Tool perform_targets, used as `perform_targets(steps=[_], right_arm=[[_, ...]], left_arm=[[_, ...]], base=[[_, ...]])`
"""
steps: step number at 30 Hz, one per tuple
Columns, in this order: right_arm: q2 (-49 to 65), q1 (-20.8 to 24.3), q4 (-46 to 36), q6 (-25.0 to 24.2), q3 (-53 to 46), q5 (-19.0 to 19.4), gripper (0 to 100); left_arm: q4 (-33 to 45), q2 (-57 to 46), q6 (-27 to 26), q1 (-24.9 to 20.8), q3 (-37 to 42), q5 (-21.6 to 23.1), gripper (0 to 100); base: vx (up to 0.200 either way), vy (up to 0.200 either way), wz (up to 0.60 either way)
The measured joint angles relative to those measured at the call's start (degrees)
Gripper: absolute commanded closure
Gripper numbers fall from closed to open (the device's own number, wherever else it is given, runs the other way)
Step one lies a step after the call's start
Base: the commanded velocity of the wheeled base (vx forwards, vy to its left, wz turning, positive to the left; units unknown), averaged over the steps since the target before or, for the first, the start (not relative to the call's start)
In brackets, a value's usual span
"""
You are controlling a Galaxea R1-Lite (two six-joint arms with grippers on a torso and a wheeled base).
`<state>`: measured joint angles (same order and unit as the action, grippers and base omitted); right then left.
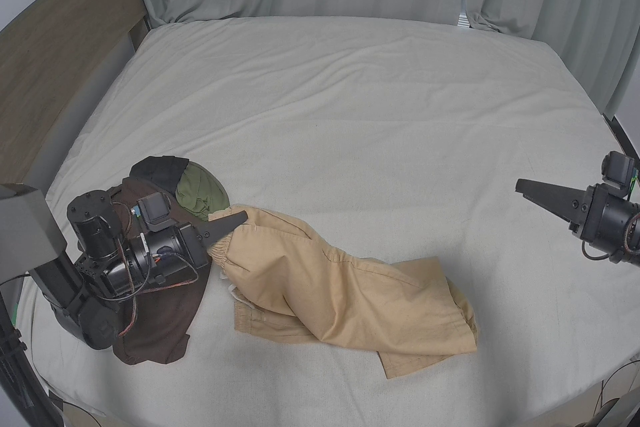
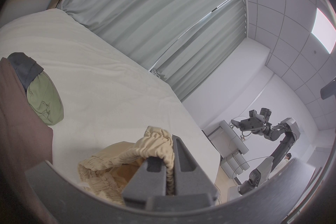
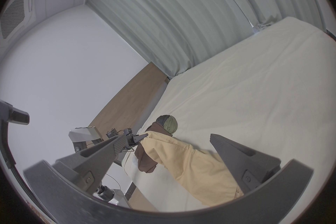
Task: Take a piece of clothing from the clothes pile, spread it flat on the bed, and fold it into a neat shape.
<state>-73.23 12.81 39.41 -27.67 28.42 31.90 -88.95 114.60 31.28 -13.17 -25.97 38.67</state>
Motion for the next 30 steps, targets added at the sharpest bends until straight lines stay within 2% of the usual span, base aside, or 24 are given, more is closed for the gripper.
perform_targets(steps=[9, 30], right_arm=[[-5.5, -0.9, 1.0, -0.2, -0.2, 0.0, 0], [-20.5, -2.8, 10.9, -0.5, -2.6, 0.0, 0]], left_arm=[[0.0, -0.1, 0.0, 0.1, 0.2, 0.0, 100], [0.0, -0.1, 0.1, 0.2, 0.3, 0.0, 100]], base=[[0.000, 0.000, 0.00], [0.000, 0.000, 0.00]])
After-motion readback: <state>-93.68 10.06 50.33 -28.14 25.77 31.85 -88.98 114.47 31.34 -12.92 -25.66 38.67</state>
